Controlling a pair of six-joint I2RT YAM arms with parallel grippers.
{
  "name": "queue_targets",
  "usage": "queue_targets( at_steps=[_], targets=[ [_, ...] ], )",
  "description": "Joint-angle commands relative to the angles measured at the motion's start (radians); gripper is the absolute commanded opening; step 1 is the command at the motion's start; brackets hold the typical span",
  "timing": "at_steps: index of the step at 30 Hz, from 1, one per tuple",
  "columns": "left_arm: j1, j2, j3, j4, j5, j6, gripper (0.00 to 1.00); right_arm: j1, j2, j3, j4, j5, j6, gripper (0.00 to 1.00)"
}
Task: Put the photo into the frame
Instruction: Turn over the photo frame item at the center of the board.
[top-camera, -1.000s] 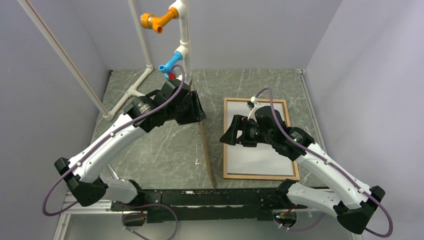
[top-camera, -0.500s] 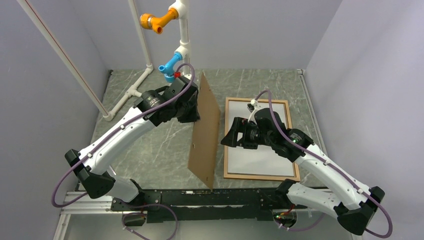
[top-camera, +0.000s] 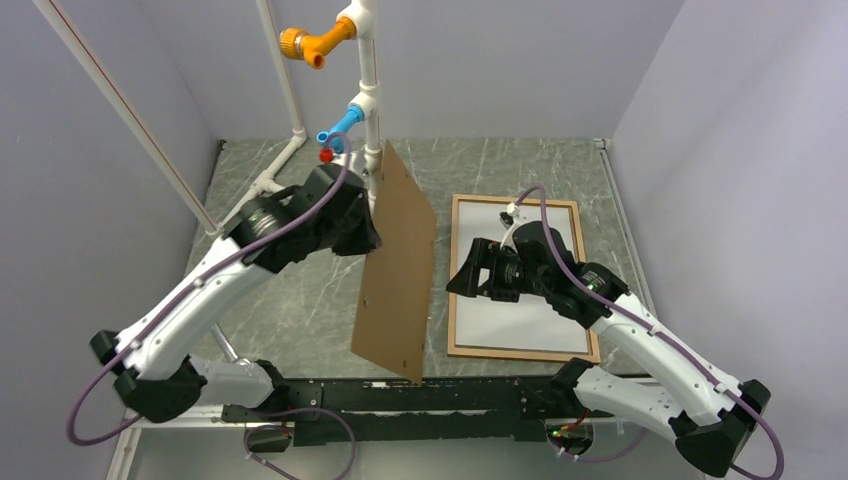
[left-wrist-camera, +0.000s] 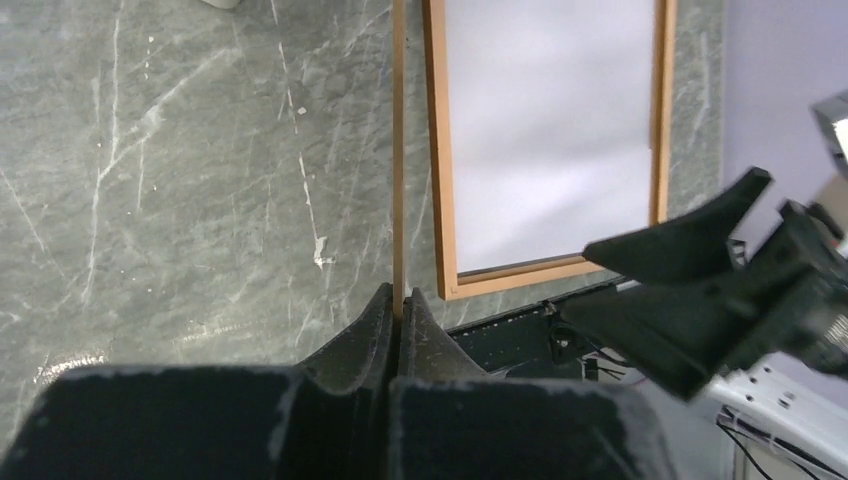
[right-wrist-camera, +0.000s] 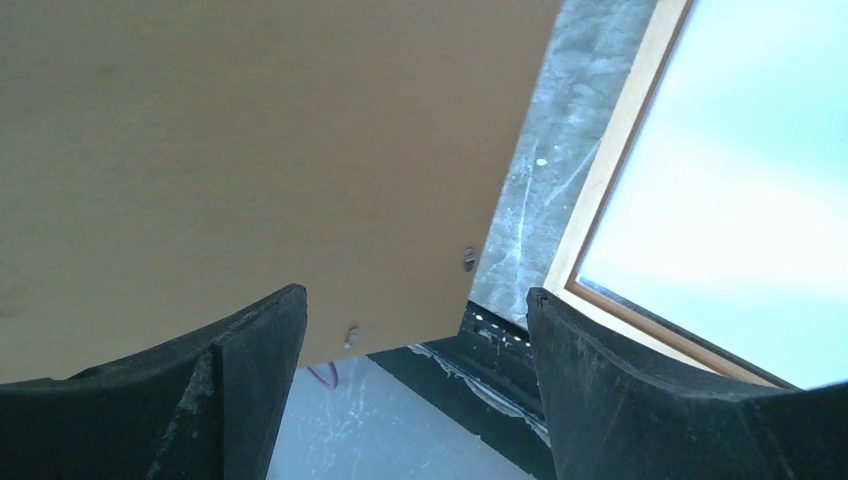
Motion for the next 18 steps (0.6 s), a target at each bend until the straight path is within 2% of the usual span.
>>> queue_targets(
  at_steps=[1,6,10,15,18],
  targets=[
    [0.000,-0.152,-0.026,0.100,0.011,-0.025,0.00,-0.028,-0.040,-0.046,0.053,-0.019,0.005,0.83],
    [0.008,-0.272,-0.114,0.205,0.057,-0.062,0.00,-0.110,-0.093,-0.147,0.107,-0.101,-0.004,0.93],
    [0.013,-0.386,-0.215,0.311,0.071,-0.114,0.00,-0.216,-0.156,-0.241,0.187,-0.245,-0.002,0.99],
    [0.029,-0.497,-0.347,0.431,0.124,-0.164,0.00,-0.358,-0.215,-0.353,0.334,-0.466,0.010,0.99],
    [0.045,-0.516,-0.368,0.455,0.166,-0.170,0.00,-0.437,-0.246,-0.440,0.496,-0.632,0.079,0.99]
  ],
)
